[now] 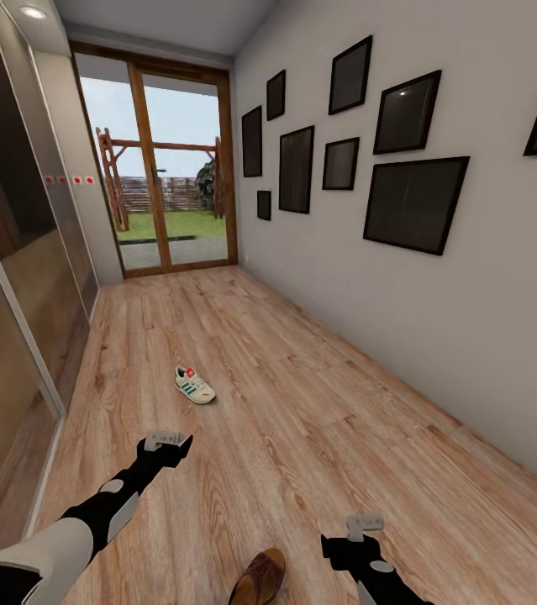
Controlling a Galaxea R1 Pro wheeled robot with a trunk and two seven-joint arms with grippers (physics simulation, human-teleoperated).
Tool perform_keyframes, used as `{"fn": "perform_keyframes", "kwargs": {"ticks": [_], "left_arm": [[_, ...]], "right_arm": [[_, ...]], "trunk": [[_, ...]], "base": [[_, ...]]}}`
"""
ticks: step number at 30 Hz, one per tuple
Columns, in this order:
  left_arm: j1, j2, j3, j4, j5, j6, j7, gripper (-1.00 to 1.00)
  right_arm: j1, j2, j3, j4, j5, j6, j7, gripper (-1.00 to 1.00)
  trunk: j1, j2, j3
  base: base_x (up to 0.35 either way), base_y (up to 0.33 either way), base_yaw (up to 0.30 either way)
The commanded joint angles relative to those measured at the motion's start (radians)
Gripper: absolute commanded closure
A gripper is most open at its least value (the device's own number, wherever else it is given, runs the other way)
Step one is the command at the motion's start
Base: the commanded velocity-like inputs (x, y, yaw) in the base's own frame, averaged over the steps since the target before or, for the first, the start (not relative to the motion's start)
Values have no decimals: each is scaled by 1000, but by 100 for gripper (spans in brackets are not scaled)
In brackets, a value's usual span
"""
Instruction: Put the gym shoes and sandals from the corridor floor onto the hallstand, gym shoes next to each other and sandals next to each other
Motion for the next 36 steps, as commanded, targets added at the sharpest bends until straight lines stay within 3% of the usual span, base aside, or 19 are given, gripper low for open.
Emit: {"fn": "perform_keyframes", "kwargs": {"ticks": [1,8,13,18,22,26,31,36], "left_arm": [[-1,0,-7,1,11,-3,-4,-100],[-1,1,-7,1,11,-3,-4,-100],[-1,0,-7,1,11,-3,-4,-100],[-1,0,-7,1,11,-3,-4,-100],[-1,0,-7,1,11,-3,-4,-100],[-1,0,-7,1,11,-3,-3,-100],[-1,0,-7,1,11,-3,-3,-100],[-1,0,-8,1,11,-3,-3,-100]], "right_arm": [[0,-1,8,-1,-9,1,-7,-100],[0,-1,6,-23,-9,2,-7,-100],[0,-2,4,-166,-10,17,-8,-100],[0,-3,3,-362,-12,186,-5,-100],[0,-4,-2,-492,-16,237,-6,-100],[0,-8,-46,-557,-18,339,-7,-100],[0,-8,-83,-604,-19,385,-7,-100],[0,-7,-86,-679,-17,405,-7,-100]], "trunk": [[0,0,-1],[0,0,-1],[0,0,-1],[0,0,-1],[0,0,-1],[0,0,-1],[0,0,-1],[0,0,0]], "base": [[0,0,0],[0,0,0],[0,0,0],[0,0,0],[0,0,0],[0,0,0],[0,0,0],[-8,-4,-60]]}}
